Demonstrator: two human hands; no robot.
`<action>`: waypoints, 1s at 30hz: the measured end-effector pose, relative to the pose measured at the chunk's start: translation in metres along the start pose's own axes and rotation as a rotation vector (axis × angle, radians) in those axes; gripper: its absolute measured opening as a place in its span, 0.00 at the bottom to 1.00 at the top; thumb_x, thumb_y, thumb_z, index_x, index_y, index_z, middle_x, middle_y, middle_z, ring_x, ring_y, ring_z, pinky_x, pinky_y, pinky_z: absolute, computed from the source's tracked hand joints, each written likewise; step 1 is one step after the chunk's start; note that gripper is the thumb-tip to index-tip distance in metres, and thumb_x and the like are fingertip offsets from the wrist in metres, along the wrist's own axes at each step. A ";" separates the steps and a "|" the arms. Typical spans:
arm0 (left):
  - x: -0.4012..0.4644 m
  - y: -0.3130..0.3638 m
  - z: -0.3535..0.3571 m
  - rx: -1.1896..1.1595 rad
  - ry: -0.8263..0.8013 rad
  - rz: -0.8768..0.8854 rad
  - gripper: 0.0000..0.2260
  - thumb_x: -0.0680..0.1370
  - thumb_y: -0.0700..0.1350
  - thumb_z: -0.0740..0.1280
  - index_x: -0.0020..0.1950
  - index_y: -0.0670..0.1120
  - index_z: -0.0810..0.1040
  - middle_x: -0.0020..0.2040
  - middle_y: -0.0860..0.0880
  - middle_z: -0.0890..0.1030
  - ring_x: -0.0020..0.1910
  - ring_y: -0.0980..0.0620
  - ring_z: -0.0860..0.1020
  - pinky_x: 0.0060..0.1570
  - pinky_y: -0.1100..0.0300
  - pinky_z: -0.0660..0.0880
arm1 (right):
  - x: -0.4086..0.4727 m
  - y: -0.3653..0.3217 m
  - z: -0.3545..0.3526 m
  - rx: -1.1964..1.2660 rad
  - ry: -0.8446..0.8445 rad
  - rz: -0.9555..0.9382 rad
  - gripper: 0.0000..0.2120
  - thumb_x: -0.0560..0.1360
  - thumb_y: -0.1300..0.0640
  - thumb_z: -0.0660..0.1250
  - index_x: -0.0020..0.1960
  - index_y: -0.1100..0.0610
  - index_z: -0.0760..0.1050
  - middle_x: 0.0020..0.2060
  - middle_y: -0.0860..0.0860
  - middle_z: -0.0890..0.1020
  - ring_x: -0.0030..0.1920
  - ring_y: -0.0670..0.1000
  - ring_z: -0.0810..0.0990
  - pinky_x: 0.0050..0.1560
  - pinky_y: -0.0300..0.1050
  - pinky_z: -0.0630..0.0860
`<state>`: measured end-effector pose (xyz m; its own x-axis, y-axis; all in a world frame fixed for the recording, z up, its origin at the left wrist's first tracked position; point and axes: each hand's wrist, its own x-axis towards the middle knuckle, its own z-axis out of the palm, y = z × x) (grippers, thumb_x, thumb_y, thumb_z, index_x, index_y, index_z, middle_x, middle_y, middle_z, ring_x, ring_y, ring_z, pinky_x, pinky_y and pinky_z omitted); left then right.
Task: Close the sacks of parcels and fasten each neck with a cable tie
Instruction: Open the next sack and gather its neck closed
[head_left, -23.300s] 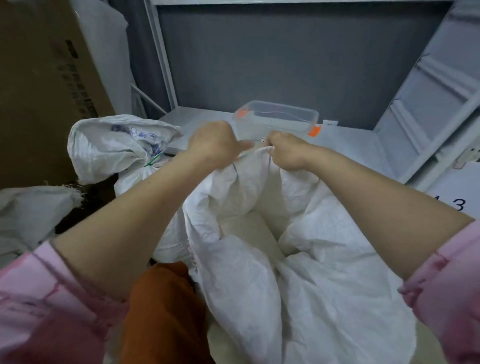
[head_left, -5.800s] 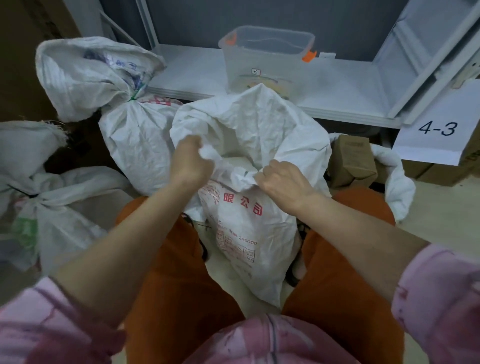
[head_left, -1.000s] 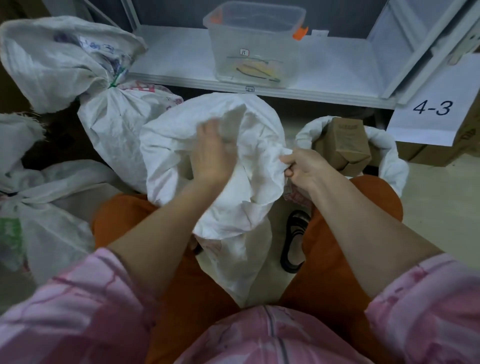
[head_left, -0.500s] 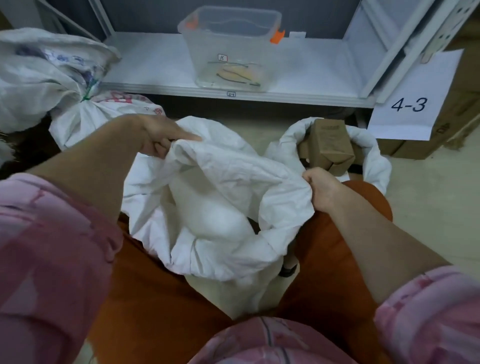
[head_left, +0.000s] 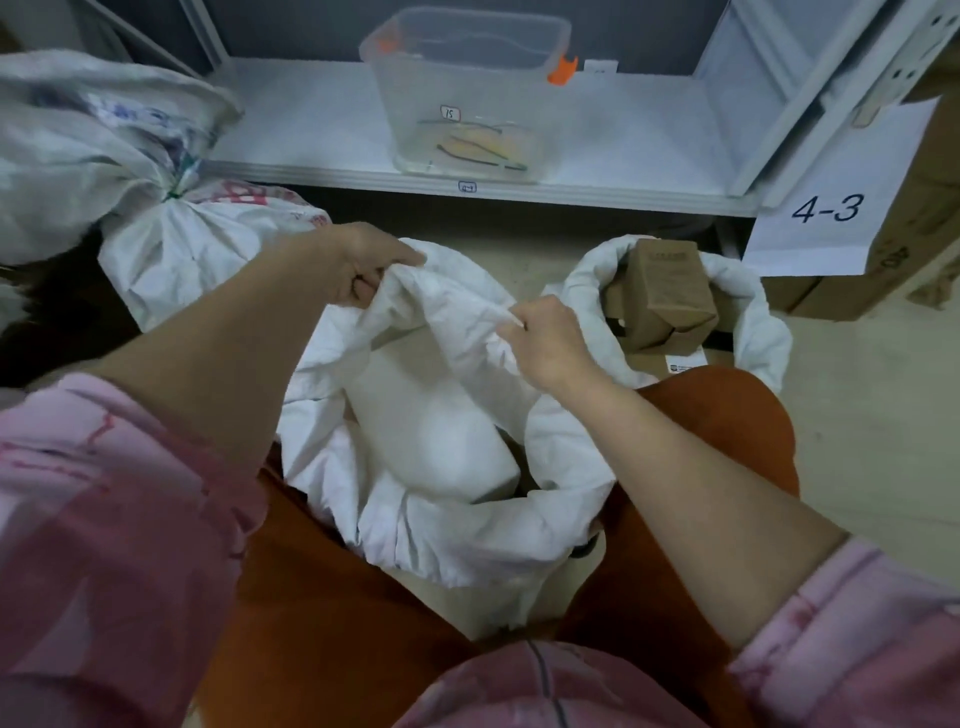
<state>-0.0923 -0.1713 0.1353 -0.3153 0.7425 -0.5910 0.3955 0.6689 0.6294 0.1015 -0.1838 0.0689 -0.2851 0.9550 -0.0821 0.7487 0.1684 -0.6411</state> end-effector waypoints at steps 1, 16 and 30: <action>0.002 -0.003 -0.001 0.129 0.082 0.078 0.15 0.74 0.55 0.69 0.46 0.44 0.74 0.32 0.48 0.72 0.28 0.53 0.70 0.27 0.62 0.69 | 0.003 0.001 -0.007 0.165 -0.055 0.081 0.10 0.80 0.60 0.60 0.55 0.62 0.78 0.46 0.54 0.79 0.48 0.53 0.77 0.51 0.47 0.74; -0.003 -0.033 0.024 0.925 0.490 0.807 0.17 0.79 0.49 0.63 0.67 0.46 0.74 0.64 0.45 0.72 0.54 0.42 0.77 0.51 0.47 0.75 | 0.047 0.040 -0.037 0.645 -0.283 0.546 0.19 0.76 0.56 0.68 0.64 0.61 0.72 0.55 0.54 0.80 0.53 0.50 0.79 0.54 0.44 0.76; 0.030 -0.002 0.006 0.258 -0.203 -0.023 0.15 0.77 0.40 0.64 0.32 0.42 0.67 0.20 0.49 0.64 0.18 0.55 0.62 0.18 0.70 0.60 | 0.046 0.035 -0.064 0.177 -0.322 0.245 0.10 0.75 0.57 0.68 0.53 0.62 0.78 0.57 0.62 0.80 0.53 0.58 0.80 0.55 0.50 0.76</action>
<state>-0.0971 -0.1510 0.1132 -0.1584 0.6880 -0.7082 0.6037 0.6351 0.4819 0.1530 -0.1178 0.0914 -0.3049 0.8321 -0.4633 0.7110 -0.1248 -0.6920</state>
